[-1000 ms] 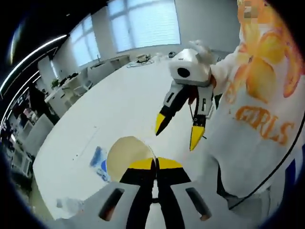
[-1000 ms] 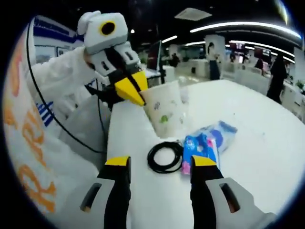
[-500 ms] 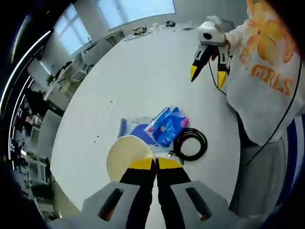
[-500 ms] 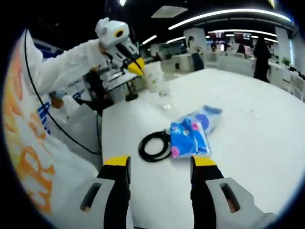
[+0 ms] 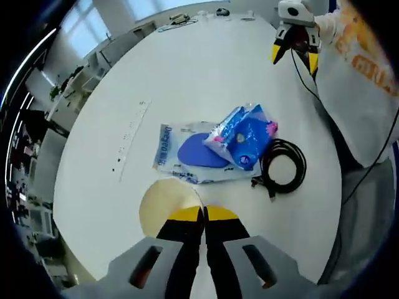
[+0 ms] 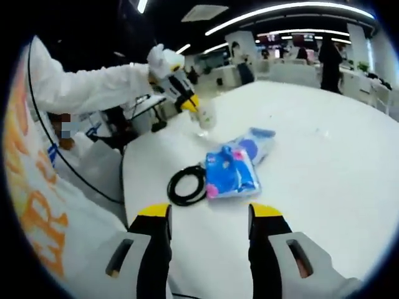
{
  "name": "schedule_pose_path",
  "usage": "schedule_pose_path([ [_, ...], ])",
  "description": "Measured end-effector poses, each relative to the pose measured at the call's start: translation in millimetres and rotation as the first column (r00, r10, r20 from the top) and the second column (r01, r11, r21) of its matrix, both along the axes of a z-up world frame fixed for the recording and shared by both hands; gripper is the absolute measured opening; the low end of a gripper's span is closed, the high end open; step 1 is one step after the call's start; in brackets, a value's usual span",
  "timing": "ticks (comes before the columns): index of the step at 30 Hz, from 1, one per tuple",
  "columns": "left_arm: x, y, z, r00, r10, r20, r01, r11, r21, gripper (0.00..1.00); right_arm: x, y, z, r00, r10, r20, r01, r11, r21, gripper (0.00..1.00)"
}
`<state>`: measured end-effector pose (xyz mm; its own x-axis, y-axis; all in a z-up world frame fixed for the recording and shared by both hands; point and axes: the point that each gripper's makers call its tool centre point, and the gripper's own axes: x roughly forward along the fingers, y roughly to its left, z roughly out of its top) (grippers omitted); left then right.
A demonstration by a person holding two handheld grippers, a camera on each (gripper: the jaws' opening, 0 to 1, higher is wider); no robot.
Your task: Arrange the tabletop items into an orderly group along one side of the table until the central work area is clear of visible clutter.
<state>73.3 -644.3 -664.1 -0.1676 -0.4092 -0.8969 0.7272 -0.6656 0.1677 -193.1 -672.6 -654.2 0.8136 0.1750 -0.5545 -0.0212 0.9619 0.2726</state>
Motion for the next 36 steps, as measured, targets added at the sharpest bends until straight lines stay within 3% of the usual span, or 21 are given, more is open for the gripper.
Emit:
schedule_pose_path([
  [5, 11.2, -3, -14.1, 0.999, 0.048, 0.007, -0.047, 0.998, -0.045, 0.0, 5, -3, -3.7, 1.0, -0.013, -0.003, 0.013, 1.0, 0.023, 0.46],
  [9, 10.3, 3, -23.3, 0.999, 0.04, -0.019, -0.041, 0.998, -0.041, 0.0, 11, -6, -6.2, 1.0, -0.009, -0.007, 0.009, 1.0, 0.021, 0.46],
  [13, 12.3, 8, -33.2, 0.999, 0.033, -0.01, -0.033, 0.999, -0.024, 0.0, 16, -7, -7.1, 1.0, -0.006, -0.004, 0.006, 0.999, 0.04, 0.46],
  [24, 22.6, 2, -40.8, 0.999, 0.028, -0.019, -0.029, 0.998, -0.057, 0.0, 24, -11, -15.0, 1.0, 0.005, -0.022, -0.003, 0.997, 0.08, 0.45],
  [29, 22.0, 1, -47.1, 1.0, 0.009, -0.005, -0.009, 0.999, -0.038, 0.0, 25, -11, -14.3, 1.0, 0.004, -0.021, -0.003, 0.996, 0.087, 0.45],
  [36, 26.2, -3, -45.9, 0.999, 0.04, -0.015, -0.041, 0.998, -0.046, 0.0, 23, -11, -17.4, 1.0, -0.003, -0.025, 0.005, 0.995, 0.099, 0.45],
])
